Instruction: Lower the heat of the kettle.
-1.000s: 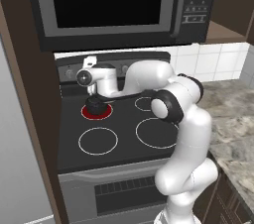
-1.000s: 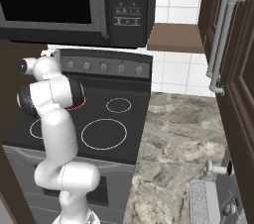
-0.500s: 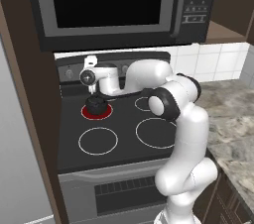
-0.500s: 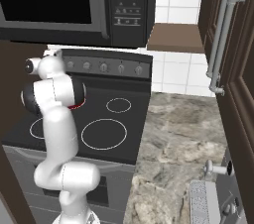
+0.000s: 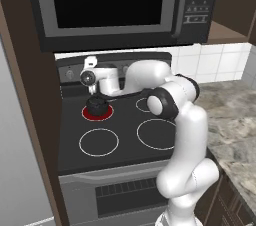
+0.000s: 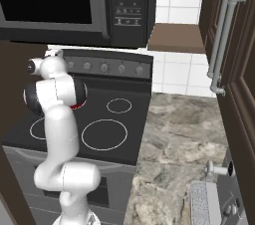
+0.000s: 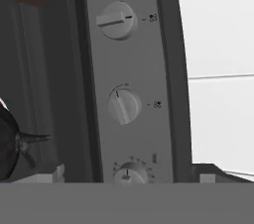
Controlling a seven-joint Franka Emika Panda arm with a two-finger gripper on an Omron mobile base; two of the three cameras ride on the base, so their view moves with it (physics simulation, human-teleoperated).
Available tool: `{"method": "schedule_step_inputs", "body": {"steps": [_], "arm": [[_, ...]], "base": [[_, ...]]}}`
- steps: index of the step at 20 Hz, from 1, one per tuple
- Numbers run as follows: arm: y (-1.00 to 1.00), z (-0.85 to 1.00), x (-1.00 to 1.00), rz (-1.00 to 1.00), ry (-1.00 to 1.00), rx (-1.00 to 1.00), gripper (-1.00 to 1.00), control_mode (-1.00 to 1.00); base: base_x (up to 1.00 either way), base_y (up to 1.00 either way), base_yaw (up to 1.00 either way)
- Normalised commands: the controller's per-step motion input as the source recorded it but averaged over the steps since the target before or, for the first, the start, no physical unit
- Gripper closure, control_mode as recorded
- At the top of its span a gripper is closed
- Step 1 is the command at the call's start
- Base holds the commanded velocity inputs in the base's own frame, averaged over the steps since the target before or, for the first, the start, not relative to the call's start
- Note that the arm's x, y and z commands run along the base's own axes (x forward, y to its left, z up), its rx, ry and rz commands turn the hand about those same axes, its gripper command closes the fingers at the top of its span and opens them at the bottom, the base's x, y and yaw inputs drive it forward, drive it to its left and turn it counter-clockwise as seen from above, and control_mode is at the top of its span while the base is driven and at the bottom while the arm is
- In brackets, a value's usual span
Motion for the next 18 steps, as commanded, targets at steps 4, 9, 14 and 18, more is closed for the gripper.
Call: {"method": "schedule_step_inputs", "body": {"steps": [4, 9, 14, 18], "arm": [[0.11, -0.09, 0.16, 0.00, 0.00, -0.02, -1.00, -1.00], [0.06, -0.09, 0.18, 0.00, 0.00, -0.01, -1.00, -1.00], [0.00, -0.09, 0.16, 0.00, 0.00, 0.00, -1.00, -1.00], [0.00, -0.08, 0.16, 0.00, 0.00, 0.00, -1.00, -1.00]], "base": [[0.00, 0.00, 0.00], [0.00, 0.00, 0.00], [0.00, 0.00, 0.00], [0.00, 0.00, 0.00]]}}
